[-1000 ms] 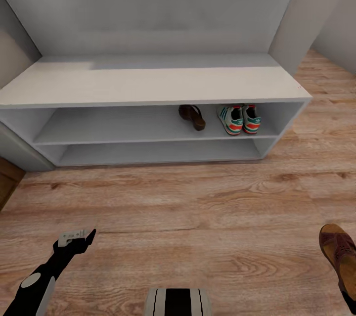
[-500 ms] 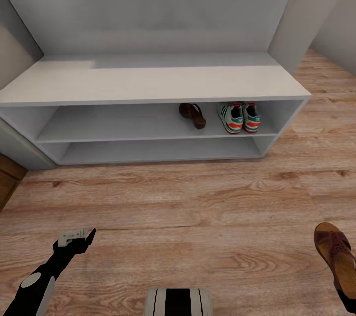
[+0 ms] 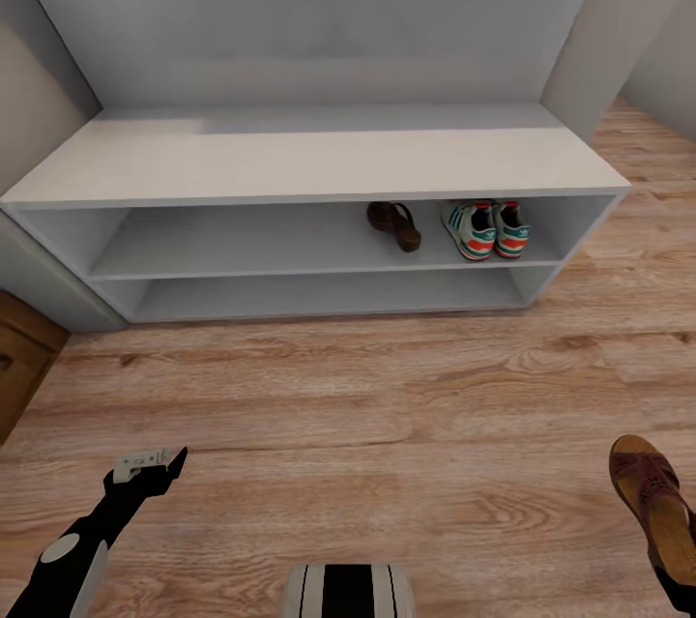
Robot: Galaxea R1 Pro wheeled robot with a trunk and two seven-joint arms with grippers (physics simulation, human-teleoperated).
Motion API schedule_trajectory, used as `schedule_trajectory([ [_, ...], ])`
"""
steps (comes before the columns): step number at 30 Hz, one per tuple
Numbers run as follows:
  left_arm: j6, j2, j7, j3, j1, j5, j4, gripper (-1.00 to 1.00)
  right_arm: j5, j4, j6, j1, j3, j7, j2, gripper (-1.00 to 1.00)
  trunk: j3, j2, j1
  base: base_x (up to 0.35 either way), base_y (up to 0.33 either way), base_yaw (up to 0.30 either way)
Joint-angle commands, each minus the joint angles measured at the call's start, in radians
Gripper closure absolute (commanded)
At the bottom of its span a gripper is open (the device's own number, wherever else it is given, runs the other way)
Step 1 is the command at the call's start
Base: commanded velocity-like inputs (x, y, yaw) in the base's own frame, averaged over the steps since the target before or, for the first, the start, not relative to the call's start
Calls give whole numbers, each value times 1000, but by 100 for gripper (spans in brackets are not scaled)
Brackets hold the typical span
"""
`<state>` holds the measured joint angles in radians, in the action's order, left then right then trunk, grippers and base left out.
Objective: Pick up the two gym shoes and the two sandals from the corridor floor and place them onto the hallstand (shoe rack) in the corridor, making sure they are on the rack and not on the floor. Arrange them so the two gym shoes are next to each other and the two sandals are next to each other.
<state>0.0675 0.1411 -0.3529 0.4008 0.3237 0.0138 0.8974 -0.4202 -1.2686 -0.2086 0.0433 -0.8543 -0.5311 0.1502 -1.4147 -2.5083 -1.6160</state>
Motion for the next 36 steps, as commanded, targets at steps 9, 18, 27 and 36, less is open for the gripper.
schedule_trajectory([
  [9,0,0,-1,0,0,0,0,-100,3,0,-2,-2,6,0,0,100,0,0,0,0,239,0],
  [18,0,0,0,0,0,0,0,-100,3,0,-2,-2,7,0,0,100,0,0,0,-4,65,0],
  [27,0,0,0,0,0,-1,0,-100,3,-6,-5,-2,35,1,-9,100,0,0,0,-88,167,0],
  [36,0,0,-1,0,0,0,0,-100,3,-10,-8,-2,65,2,-20,100,0,0,0,-101,177,0],
])
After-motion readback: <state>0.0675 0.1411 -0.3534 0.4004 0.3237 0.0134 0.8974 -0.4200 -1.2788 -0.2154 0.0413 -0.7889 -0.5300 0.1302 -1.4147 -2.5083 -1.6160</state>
